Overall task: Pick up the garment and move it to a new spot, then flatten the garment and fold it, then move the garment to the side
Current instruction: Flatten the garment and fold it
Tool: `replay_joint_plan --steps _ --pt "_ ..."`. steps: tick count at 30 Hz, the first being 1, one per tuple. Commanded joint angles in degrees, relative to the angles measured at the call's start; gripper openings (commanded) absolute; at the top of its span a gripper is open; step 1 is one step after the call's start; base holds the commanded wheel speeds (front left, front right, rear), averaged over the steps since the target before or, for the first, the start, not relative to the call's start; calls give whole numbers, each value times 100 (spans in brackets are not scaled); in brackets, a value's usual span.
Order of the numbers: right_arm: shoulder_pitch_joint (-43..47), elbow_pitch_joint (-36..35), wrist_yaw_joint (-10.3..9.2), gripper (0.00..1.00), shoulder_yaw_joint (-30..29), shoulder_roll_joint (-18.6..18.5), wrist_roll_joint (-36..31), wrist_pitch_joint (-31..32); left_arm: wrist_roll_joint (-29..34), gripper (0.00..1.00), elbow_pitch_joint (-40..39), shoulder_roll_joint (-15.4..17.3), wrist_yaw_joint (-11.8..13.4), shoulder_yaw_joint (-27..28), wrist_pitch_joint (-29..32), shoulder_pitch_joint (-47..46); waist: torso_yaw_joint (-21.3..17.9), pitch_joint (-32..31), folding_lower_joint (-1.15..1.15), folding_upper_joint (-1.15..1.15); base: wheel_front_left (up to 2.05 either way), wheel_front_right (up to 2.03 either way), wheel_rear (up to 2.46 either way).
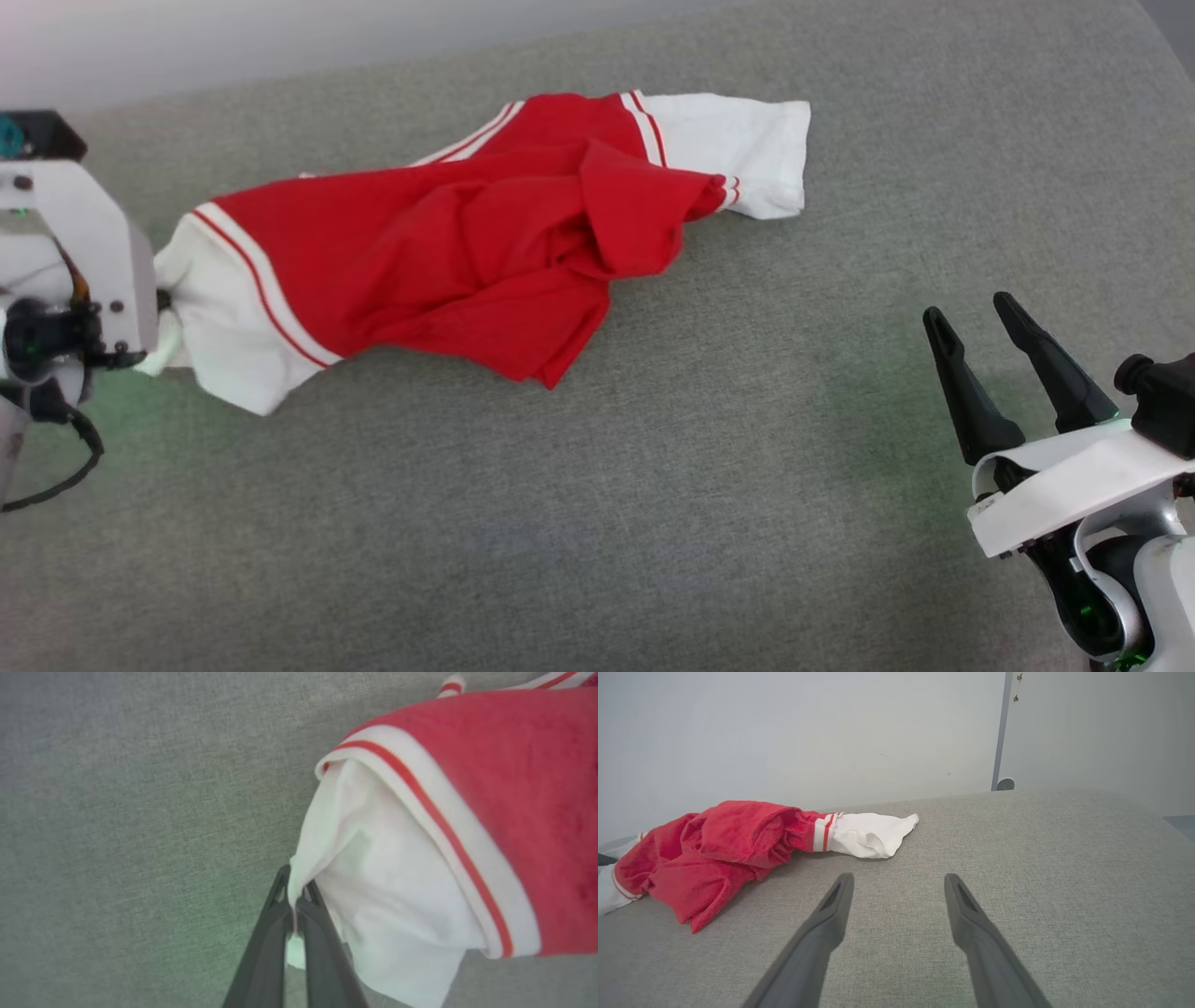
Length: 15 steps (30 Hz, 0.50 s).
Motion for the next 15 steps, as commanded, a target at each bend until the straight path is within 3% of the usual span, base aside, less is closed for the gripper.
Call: replay_joint_plan --steps 1,4,5,6,7,9,11,12,15 --pt "-68 21 0 100 3 -9 70 -30 32 0 132 -32 -61 -5 -61 -71 -71 78 0 0 0 0 0" --pt "-115 61 0 100 18 2 55 -34 68 0 437 -104 -180 -43 -218 -100 -49 71 0 0 0 0 0" --pt "-127 66 0 100 32 1 47 -27 93 5 518 -132 -214 -66 -287 -110 -33 60 0 0 0 0 0" --pt "-117 78 0 100 39 -2 42 -21 122 21 593 -159 -249 -82 -360 -127 -12 43 0 0 0 0 0" --pt "-117 78 0 100 39 -2 42 -21 122 21 593 -159 -249 -82 -360 -127 -12 43 0 0 0 0 0" --pt "-115 98 1 100 61 -14 33 -2 151 49 716 -219 -323 -95 -535 -188 37 -4 0 0 0 0 0" --pt "-110 108 0 100 68 -40 25 16 134 93 815 -303 -401 -79 -714 -231 98 -69 0 0 0 0 0" --pt "-102 119 0 100 68 -52 18 25 99 100 859 -350 -428 -57 -801 -235 134 -114 0 0 0 0 0" --pt "-56 131 0 100 73 -102 7 78 8 100 940 -475 -557 3 -1113 -219 267 -268 0 0 0 0 0"
